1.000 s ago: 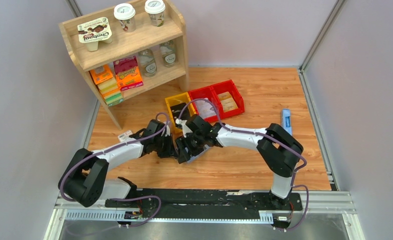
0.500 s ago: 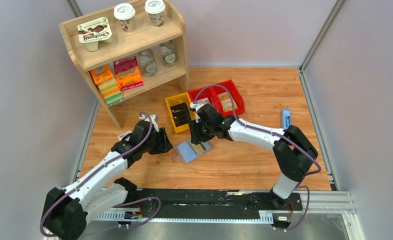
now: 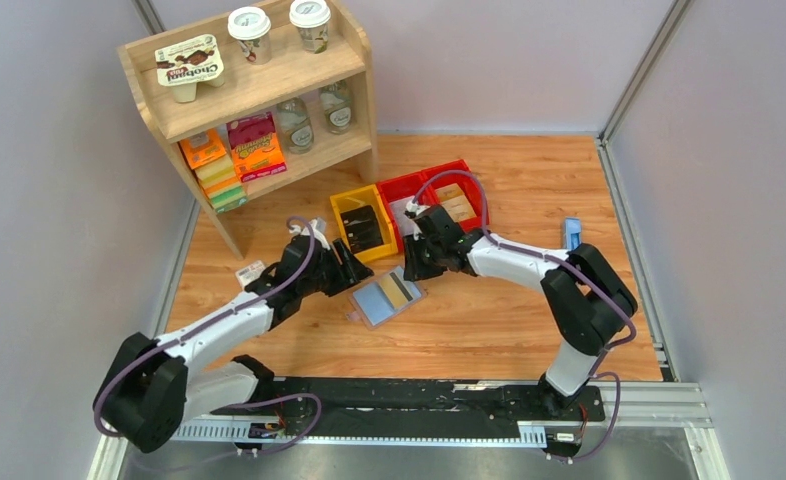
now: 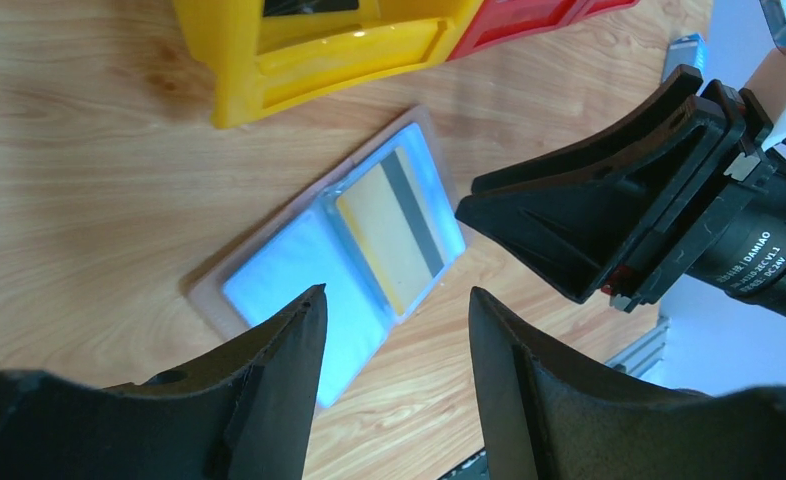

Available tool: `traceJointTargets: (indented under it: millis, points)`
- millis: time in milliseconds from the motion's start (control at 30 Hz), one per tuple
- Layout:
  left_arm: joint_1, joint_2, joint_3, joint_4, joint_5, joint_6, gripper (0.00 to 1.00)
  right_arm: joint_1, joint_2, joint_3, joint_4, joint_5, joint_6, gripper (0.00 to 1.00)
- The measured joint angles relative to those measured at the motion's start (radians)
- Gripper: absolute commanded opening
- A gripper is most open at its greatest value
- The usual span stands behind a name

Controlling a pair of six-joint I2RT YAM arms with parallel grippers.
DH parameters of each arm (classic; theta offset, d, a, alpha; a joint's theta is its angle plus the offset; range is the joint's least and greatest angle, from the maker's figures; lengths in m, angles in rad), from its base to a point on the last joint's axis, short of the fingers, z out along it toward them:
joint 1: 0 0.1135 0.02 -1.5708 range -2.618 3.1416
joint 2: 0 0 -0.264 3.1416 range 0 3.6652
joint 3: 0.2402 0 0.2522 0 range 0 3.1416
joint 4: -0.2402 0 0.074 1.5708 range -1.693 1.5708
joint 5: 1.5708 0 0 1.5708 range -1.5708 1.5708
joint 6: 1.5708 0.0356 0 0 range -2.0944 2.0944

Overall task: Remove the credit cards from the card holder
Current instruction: Remove the credit card from the card holder.

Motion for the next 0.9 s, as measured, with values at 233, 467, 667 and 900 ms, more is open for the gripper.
traceJointTargets:
  millis: [233,467,667,900]
  points:
    - [-0.080,0.156,-0.001,0.166,-0.032,-0.103,0.60,-0.011,0.026,-0.014,0.043,-0.051,0.003,0.27]
    - [-0.118,0.233,-0.009,0.235,-0.075,-0.155,0.58,-0.014,0.039,-0.046,0.078,-0.100,0.004,0.21]
    - [-0.135,0.287,-0.043,0.275,-0.091,-0.181,0.56,-0.021,0.038,-0.095,0.132,-0.146,0.038,0.19]
    - [-0.139,0.320,-0.071,0.322,-0.097,-0.201,0.49,-0.027,0.038,-0.135,0.211,-0.188,0.099,0.19]
